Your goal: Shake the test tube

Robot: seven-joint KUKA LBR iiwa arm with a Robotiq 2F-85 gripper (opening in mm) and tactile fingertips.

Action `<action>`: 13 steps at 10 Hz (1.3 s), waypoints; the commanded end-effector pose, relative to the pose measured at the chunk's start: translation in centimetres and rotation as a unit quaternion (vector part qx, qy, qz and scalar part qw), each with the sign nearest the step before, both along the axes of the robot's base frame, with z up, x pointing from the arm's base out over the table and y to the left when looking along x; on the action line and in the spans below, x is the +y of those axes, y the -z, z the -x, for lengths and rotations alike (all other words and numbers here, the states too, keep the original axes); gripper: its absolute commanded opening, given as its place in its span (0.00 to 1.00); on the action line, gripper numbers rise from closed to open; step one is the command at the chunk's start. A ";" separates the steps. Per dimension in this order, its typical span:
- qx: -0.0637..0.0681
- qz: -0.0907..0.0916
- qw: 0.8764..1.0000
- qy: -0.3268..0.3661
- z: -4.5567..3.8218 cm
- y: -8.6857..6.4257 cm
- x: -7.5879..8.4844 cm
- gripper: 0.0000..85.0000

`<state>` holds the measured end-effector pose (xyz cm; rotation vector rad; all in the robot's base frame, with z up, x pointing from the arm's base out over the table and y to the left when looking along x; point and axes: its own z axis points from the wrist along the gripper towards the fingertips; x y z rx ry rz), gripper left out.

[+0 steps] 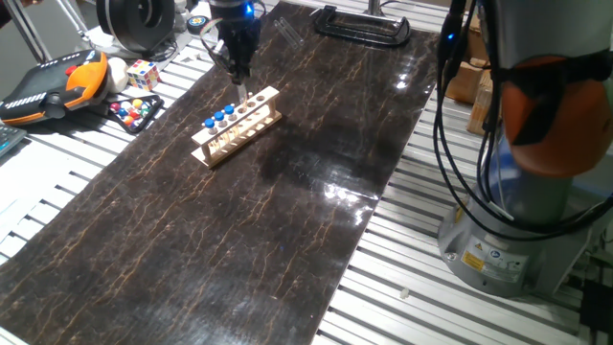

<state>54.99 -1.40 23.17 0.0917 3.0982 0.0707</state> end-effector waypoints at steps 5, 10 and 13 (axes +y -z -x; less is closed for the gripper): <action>0.004 0.010 1.000 -0.028 -0.08 0.8 -1.6 0.01; 0.004 0.127 0.991 -0.044 -0.45 0.3 -6.2 0.01; 0.010 0.167 0.985 -0.049 -0.43 0.3 -5.9 0.01</action>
